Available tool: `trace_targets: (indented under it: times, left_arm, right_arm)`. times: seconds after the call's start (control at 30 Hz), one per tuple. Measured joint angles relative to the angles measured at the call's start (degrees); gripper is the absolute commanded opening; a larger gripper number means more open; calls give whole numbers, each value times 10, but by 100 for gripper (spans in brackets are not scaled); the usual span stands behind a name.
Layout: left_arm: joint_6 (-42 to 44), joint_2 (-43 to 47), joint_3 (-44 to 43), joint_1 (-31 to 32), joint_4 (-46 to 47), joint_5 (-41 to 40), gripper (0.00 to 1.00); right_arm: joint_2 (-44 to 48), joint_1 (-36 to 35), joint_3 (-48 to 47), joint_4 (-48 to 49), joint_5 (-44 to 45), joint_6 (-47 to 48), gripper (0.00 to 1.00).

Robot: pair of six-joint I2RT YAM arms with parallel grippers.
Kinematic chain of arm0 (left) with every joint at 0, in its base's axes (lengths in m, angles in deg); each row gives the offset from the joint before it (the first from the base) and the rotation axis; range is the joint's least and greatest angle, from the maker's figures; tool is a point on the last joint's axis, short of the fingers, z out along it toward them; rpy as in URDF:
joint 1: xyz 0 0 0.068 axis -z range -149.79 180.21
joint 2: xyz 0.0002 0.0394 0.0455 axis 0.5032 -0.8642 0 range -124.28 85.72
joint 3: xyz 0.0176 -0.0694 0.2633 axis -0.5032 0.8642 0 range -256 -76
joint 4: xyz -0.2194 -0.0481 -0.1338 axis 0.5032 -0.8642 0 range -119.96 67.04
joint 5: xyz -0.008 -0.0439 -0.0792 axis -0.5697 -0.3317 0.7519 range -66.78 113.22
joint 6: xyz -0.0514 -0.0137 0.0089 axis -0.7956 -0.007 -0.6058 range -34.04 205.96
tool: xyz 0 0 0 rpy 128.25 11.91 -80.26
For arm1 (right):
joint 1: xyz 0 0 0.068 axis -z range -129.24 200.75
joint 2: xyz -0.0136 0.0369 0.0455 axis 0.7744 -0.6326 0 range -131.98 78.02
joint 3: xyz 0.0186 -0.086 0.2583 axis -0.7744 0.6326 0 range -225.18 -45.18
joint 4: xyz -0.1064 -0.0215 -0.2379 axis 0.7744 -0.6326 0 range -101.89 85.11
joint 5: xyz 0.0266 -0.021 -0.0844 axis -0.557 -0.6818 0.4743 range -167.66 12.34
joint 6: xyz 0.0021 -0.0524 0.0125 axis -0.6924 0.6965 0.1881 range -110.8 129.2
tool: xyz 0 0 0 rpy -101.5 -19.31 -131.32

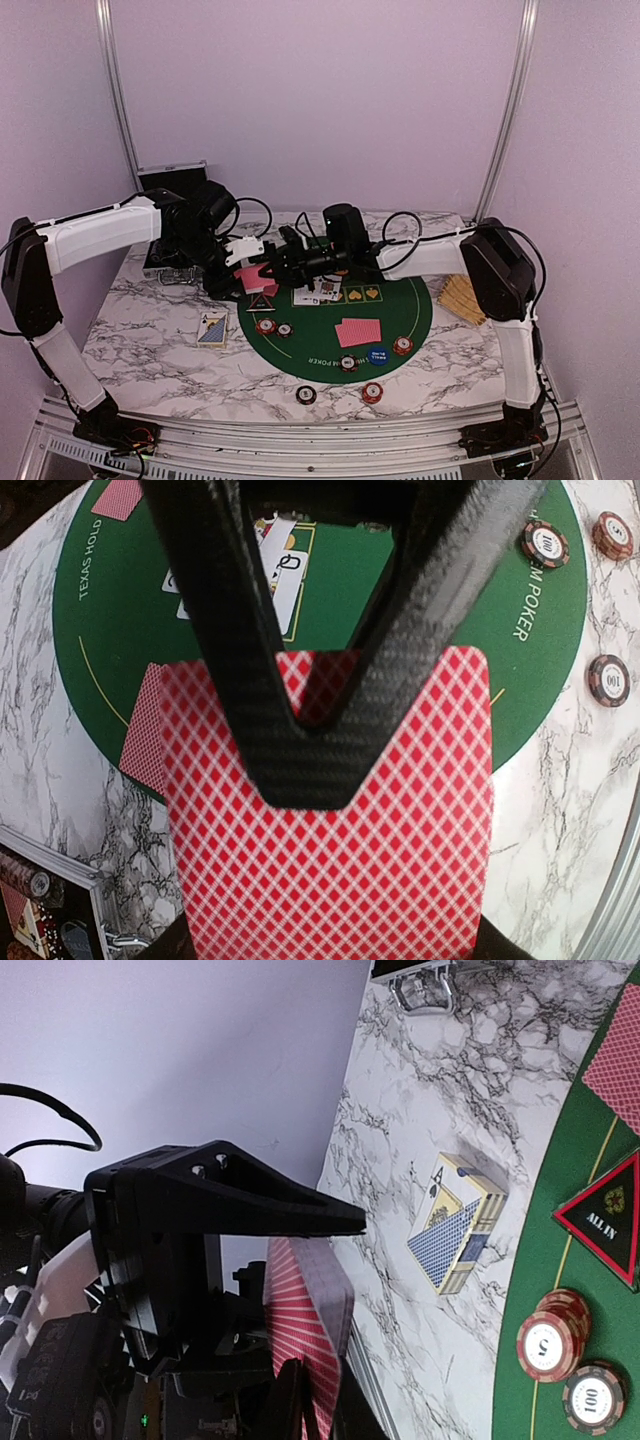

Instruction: Distribute texas hold em gaming equipment

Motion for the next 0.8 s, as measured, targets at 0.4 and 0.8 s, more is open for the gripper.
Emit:
trace_targets:
  times: [0.4,0.8]
  left_arm:
    - [3,0,0,0,3,-5,0]
    - [4,0,0,0,3,-8,0]
  right_arm:
    - [32,11,10,-23,-9,17,1]
    - [69,57,60,-67,-18,54,0]
